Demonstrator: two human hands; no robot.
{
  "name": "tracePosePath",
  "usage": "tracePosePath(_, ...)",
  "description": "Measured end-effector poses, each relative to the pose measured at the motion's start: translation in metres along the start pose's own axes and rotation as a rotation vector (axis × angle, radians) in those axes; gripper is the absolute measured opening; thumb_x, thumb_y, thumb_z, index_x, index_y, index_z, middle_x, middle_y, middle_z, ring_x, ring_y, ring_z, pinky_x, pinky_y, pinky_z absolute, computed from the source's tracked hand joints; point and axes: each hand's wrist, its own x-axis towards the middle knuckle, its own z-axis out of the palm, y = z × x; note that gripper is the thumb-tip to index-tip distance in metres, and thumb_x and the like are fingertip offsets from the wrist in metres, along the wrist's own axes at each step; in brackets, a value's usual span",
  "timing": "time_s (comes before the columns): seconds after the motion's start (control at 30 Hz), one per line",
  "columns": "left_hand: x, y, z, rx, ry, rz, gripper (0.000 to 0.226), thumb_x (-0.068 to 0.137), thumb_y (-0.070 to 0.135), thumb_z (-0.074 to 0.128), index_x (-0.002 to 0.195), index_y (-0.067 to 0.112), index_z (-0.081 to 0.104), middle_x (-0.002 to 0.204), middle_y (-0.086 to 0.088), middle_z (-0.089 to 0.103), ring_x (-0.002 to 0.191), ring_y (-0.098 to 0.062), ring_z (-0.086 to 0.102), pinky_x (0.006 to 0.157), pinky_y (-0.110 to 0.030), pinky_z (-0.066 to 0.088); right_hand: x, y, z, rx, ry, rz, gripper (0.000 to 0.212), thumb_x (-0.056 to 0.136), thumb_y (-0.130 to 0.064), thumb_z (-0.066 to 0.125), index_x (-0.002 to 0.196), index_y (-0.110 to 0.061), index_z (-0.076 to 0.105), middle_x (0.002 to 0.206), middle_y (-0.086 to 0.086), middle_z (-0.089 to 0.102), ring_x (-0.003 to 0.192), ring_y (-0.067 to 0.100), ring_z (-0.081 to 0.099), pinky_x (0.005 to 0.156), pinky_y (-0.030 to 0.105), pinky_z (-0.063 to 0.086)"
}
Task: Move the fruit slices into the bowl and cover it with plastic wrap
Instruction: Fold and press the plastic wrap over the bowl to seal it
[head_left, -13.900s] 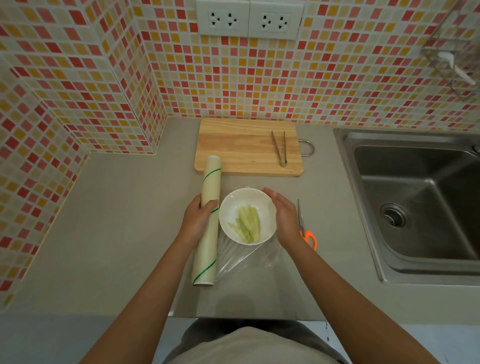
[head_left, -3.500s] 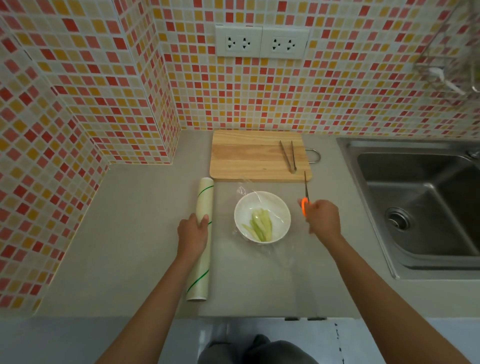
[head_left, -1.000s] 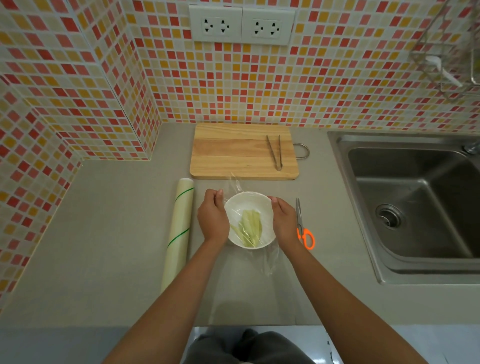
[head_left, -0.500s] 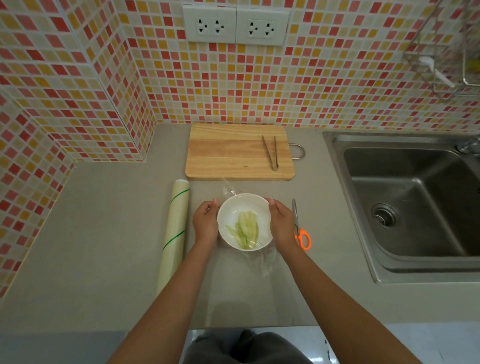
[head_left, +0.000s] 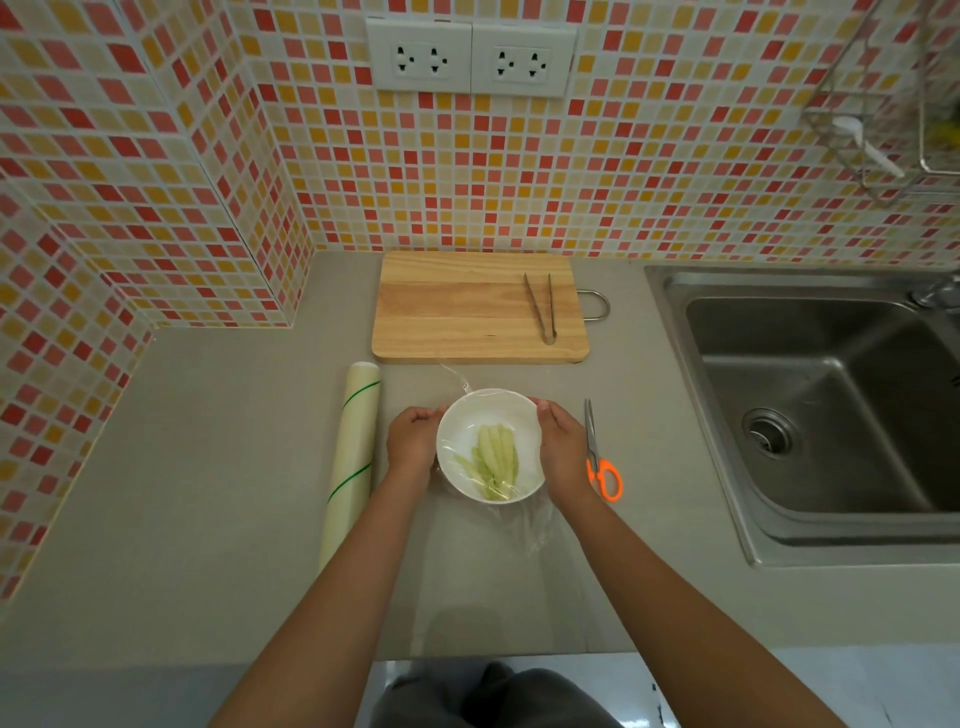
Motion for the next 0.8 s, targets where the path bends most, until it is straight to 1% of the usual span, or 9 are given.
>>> tracePosePath(0.1,0.004,0.009,-0.001,0.077,0.019,0.002,0.021,0.073,0.015,0.074,0.080,0.018,0.054,0.087,-0.009,0.067,0.067,-0.026,0.059,0.057,-0.032,0.047,0.000,-0.001,-0.002,-0.004,-0.017,0.002,0.029,0.098,-0.016,0.043,0.094,-0.020,0.072,0.093,-0.001,0.072,0.090,0.016,0.065,0.081,0.033,0.052)
tracePosePath(0.23,0.005,0.017,-0.002,0.141,0.032,0.008,0.029,0.072,0.013,0.072,0.090,0.019,0.050,0.090,-0.003,0.060,0.066,-0.017,0.055,0.053,-0.026,0.044,0.000,-0.002,-0.001,-0.002,-0.012,0.005,0.027,0.098,-0.015,0.044,0.095,-0.016,0.071,0.093,0.003,0.071,0.090,0.018,0.064,0.082,0.035,0.052)
tracePosePath(0.33,0.003,0.012,0.002,0.044,0.011,-0.004,0.034,0.077,0.014,0.068,0.106,0.018,0.051,0.103,-0.008,0.062,0.081,-0.025,0.061,0.065,-0.031,0.050,-0.001,-0.003,-0.002,-0.004,-0.003,0.005,0.028,0.098,-0.015,0.044,0.094,-0.016,0.071,0.092,0.001,0.070,0.088,0.016,0.064,0.077,0.029,0.052)
tracePosePath(0.43,-0.003,0.002,0.009,-0.139,0.017,-0.046,0.032,0.085,0.012,0.058,0.116,0.015,0.053,0.114,-0.011,0.062,0.091,-0.027,0.060,0.073,-0.034,0.048,-0.003,-0.004,-0.002,0.006,-0.005,0.003,0.030,0.098,-0.014,0.043,0.088,-0.022,0.071,0.088,-0.003,0.070,0.085,0.013,0.064,0.072,0.022,0.052)
tracePosePath(0.5,-0.004,0.000,0.011,-0.199,0.027,-0.054,0.033,0.087,0.009,0.055,0.119,0.014,0.053,0.112,-0.010,0.061,0.087,-0.024,0.059,0.070,-0.032,0.048,-0.003,-0.005,-0.001,0.007,-0.003,0.013,0.030,0.098,-0.014,0.043,0.089,-0.022,0.070,0.089,-0.003,0.070,0.086,0.013,0.064,0.074,0.025,0.052)
tracePosePath(0.6,-0.001,0.002,0.014,-0.243,0.039,-0.072,0.036,0.088,0.004,0.051,0.122,0.016,0.052,0.099,-0.005,0.059,0.074,-0.018,0.056,0.060,-0.028,0.045,-0.003,-0.005,-0.001,0.015,-0.003,0.019,0.029,0.098,-0.014,0.043,0.091,-0.020,0.070,0.091,-0.002,0.070,0.087,0.014,0.064,0.076,0.027,0.052)
tracePosePath(0.63,0.001,0.003,0.015,-0.241,0.049,-0.078,0.038,0.088,0.003,0.049,0.123,0.017,0.052,0.097,-0.004,0.059,0.075,-0.019,0.056,0.062,-0.028,0.046,-0.004,-0.005,-0.001,0.018,-0.002,0.017,0.029,0.098,-0.014,0.043,0.091,-0.020,0.071,0.091,-0.002,0.070,0.087,0.014,0.064,0.076,0.027,0.052)
tracePosePath(0.73,0.005,0.003,0.017,-0.155,0.097,-0.083,0.043,0.088,0.003,0.044,0.126,0.020,0.053,0.111,-0.009,0.062,0.087,-0.026,0.057,0.078,-0.035,0.050,-0.004,-0.005,-0.001,0.025,0.000,0.018,0.029,0.098,-0.014,0.043,0.092,-0.019,0.071,0.092,0.000,0.070,0.088,0.015,0.064,0.079,0.029,0.052)
tracePosePath(0.8,0.006,0.003,0.019,-0.121,0.125,-0.076,0.044,0.087,0.004,0.040,0.126,0.022,0.053,0.113,-0.010,0.062,0.088,-0.027,0.056,0.080,-0.037,0.049,-0.004,-0.005,-0.001,0.021,0.004,0.024,0.029,0.098,-0.014,0.042,0.093,-0.018,0.070,0.094,0.001,0.070,0.090,0.016,0.064,0.080,0.031,0.051)
